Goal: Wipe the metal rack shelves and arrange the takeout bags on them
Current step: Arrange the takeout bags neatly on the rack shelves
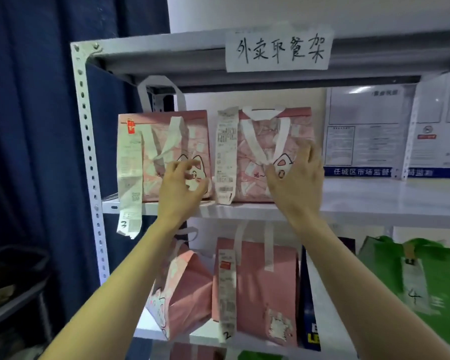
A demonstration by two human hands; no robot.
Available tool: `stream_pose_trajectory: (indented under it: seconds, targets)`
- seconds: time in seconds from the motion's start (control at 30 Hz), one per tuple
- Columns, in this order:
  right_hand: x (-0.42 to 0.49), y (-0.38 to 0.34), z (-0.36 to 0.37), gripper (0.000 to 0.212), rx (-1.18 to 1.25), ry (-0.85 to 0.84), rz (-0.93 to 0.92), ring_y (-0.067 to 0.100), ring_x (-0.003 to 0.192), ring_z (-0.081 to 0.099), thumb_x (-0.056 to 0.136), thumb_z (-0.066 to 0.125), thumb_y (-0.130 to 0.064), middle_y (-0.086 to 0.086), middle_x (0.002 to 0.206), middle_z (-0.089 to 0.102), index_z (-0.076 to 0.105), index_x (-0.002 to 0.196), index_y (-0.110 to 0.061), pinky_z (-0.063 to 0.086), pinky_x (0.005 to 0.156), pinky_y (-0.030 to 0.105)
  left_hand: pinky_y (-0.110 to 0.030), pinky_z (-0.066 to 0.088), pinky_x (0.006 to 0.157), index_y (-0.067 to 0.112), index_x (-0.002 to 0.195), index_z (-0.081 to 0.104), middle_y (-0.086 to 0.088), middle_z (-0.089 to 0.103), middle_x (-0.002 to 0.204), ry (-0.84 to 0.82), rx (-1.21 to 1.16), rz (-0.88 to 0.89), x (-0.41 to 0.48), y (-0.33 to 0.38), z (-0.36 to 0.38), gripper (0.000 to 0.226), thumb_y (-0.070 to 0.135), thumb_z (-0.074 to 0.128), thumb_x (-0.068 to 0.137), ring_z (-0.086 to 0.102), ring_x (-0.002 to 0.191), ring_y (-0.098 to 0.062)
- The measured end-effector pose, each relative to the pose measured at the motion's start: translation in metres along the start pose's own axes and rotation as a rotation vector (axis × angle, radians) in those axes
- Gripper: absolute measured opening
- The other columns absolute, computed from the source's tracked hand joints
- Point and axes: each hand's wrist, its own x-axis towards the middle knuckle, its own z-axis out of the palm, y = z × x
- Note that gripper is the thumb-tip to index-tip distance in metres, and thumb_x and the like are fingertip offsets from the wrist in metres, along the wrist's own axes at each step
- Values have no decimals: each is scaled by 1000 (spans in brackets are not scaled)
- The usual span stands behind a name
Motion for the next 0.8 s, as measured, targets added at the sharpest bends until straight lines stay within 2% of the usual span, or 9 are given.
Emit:
stream_pose_trajectory:
  seconds: [0.07, 0.13, 0.27, 0.37, 0.47, 0.57, 0.63, 0.73, 0.8]
  targets:
    - [-1, -29, 8, 46, 66, 2, -190, 22, 121, 55, 93, 68, -26, 5, 134, 56, 56, 134, -11, 49, 103, 40, -36, 58, 96, 25, 128, 69, 1, 56, 128, 157, 34, -48, 6, -15, -28, 34, 29, 76, 95, 63, 102, -11]
    - [-1, -55, 22, 38, 174, -152, -285, 15, 115, 59, 95, 65, -24, 0, 128, 63, 60, 132, -14, 53, 99, 37, -35, 50, 107, 26, 124, 70, -1, 52, 131, 251, 88, -120, 12, -35, -54, 29, 28, 74, 95, 56, 119, -16]
    - [-3, -94, 64, 58, 276, -578, -212, 17, 138, 51, 98, 65, -34, -1, 151, 53, 49, 151, -19, 44, 115, 38, -38, 49, 112, 35, 118, 73, 0, 40, 150, 187, 25, -351, 23, -70, -88, 28, 25, 71, 92, 48, 141, -20]
    - [-3, -108, 97, 76, 145, -702, -157, 28, 154, 31, 98, 63, -33, 9, 169, 28, 29, 162, -13, 32, 122, 43, -36, 49, 111, 24, 130, 75, -3, 59, 149, 92, -109, -432, 31, -86, -97, 34, 23, 76, 95, 58, 139, -21]
    - [1, -114, 117, 94, 78, -731, -70, 35, 161, 12, 94, 67, -20, 17, 174, 7, 9, 167, -8, 23, 129, 47, -42, 47, 118, 12, 142, 69, -2, 67, 146, 62, -239, -535, 34, -93, -103, 50, 25, 82, 95, 60, 138, -21]
    - [4, -121, 126, 101, 68, -750, 23, 42, 146, 41, 94, 70, -22, 25, 161, 33, 0, 165, -5, 41, 119, 52, -45, 51, 117, 12, 142, 69, -2, 70, 141, 87, -243, -521, 26, -99, -114, 50, 21, 83, 95, 64, 134, -21]
    - [3, -125, 128, 95, 107, -714, 94, 40, 123, 61, 97, 70, -28, 23, 145, 52, 6, 163, -3, 55, 101, 53, -45, 55, 113, 17, 136, 74, 4, 73, 133, 115, -244, -504, 16, -101, -128, 43, 18, 82, 94, 69, 126, -18]
    - [-6, -132, 127, 86, 224, -636, 163, 37, 128, 59, 99, 69, -33, 19, 152, 46, 17, 162, -3, 52, 107, 52, -46, 54, 113, 30, 125, 78, 12, 76, 127, 215, -270, -454, -4, -100, -153, 35, 15, 78, 94, 69, 122, -12]
    - [-15, -139, 121, 68, 306, -594, 144, 30, 124, 58, 101, 67, -35, 13, 147, 48, 34, 154, -8, 50, 104, 44, -44, 56, 109, 39, 133, 70, 11, 75, 127, 301, -294, -408, -20, -92, -167, 45, 17, 74, 94, 68, 123, -10]
